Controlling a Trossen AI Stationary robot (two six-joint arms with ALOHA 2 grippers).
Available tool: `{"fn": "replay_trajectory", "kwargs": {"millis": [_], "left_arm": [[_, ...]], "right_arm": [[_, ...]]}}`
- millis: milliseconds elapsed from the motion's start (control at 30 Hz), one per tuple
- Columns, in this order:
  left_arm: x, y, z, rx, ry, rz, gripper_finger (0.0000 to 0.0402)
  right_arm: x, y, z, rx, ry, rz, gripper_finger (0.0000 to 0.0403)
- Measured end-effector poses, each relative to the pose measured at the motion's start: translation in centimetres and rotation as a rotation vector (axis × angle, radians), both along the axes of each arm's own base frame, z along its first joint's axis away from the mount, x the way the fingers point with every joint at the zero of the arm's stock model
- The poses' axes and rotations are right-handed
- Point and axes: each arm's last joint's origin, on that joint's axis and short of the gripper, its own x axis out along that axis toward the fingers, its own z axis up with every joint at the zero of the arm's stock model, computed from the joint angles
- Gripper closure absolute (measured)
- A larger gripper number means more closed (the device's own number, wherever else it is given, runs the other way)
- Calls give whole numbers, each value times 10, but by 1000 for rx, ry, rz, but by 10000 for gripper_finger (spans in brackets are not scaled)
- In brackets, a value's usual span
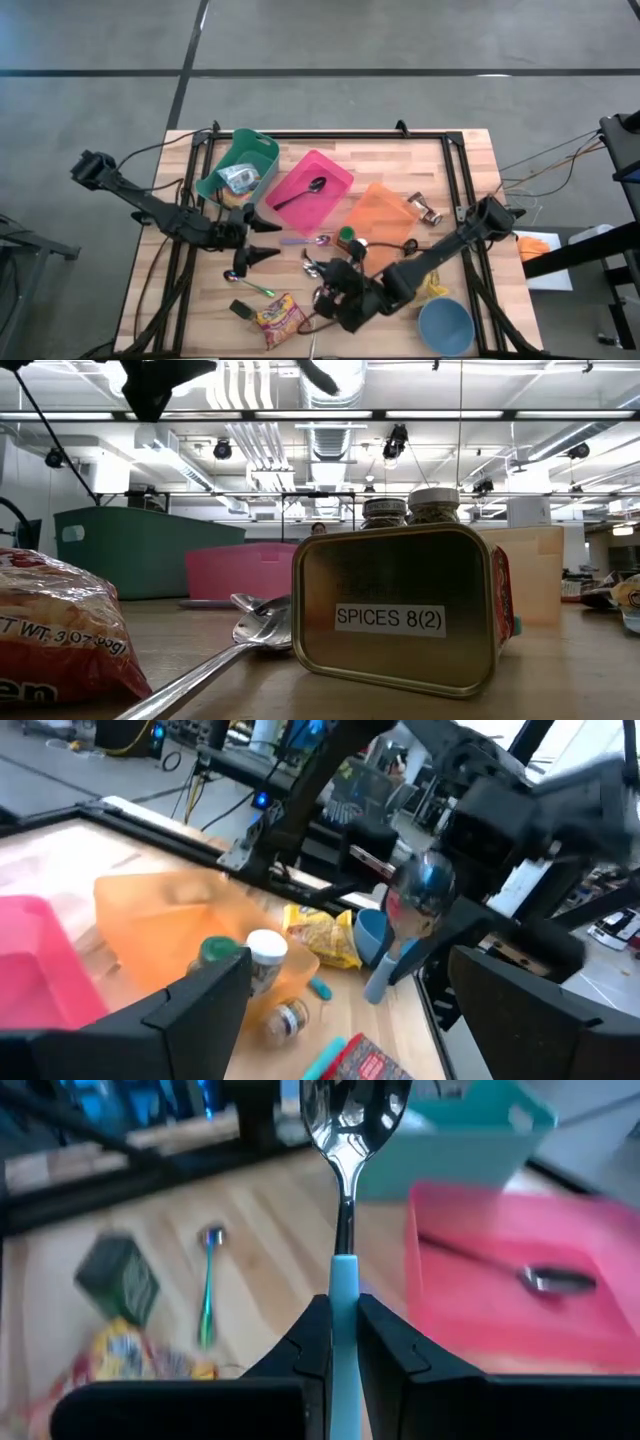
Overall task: Pick & Place Food Item
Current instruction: Put the light blue spoon into the pink bin
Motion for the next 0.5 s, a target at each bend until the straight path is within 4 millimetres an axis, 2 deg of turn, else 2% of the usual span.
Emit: {"fn": "replay_trajectory", "kwargs": {"millis": [167, 500], "left_arm": [[13, -9, -4, 27, -56, -21, 62], [30, -22, -12, 69, -156, -91, 62]], "right_arm": [[15, -10, 11, -40, -87, -11, 381], [22, -14, 19, -83, -136, 3, 381]]}}
